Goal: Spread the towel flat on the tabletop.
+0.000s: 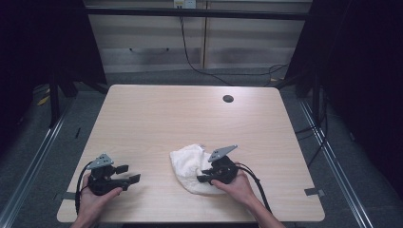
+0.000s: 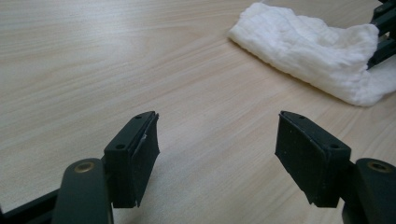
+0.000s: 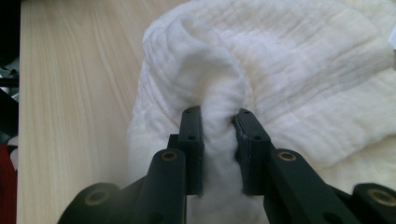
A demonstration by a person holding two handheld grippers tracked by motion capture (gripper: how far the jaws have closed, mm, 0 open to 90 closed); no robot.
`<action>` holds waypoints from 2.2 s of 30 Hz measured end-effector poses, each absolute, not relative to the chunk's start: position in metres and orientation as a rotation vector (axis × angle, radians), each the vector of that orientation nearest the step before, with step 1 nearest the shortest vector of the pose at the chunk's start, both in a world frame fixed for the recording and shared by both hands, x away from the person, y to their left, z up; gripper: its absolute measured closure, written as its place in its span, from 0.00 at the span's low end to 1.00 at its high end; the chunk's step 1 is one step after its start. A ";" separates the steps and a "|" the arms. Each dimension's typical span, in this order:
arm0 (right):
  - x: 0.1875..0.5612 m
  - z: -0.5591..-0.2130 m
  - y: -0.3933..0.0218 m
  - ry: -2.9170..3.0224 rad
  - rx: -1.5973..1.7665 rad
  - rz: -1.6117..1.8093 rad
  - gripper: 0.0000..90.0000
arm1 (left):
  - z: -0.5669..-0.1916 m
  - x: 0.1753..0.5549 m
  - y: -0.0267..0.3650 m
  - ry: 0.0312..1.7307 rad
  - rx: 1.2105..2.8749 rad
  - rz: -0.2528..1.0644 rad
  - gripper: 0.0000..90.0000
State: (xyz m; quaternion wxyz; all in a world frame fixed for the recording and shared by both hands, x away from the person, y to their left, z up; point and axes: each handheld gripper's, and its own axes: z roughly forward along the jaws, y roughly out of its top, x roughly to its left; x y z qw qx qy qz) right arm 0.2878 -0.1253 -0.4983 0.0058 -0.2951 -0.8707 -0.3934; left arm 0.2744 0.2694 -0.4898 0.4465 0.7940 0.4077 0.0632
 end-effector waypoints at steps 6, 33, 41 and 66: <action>0.279 -0.497 -0.136 -2.748 -0.951 -1.233 0.71 | -0.490 0.275 0.269 1.010 1.970 0.154 0.33; 0.272 -0.489 -0.211 -2.636 -1.247 -1.304 0.66 | -0.491 0.275 0.267 1.006 1.976 0.149 0.33; 0.268 -0.491 -0.207 -2.679 -1.209 -1.275 0.92 | -0.491 0.275 0.268 1.005 1.976 0.151 0.33; 0.294 -0.434 -0.218 -2.624 -1.237 -1.591 0.99 | -0.491 0.275 0.268 1.010 1.974 0.147 0.33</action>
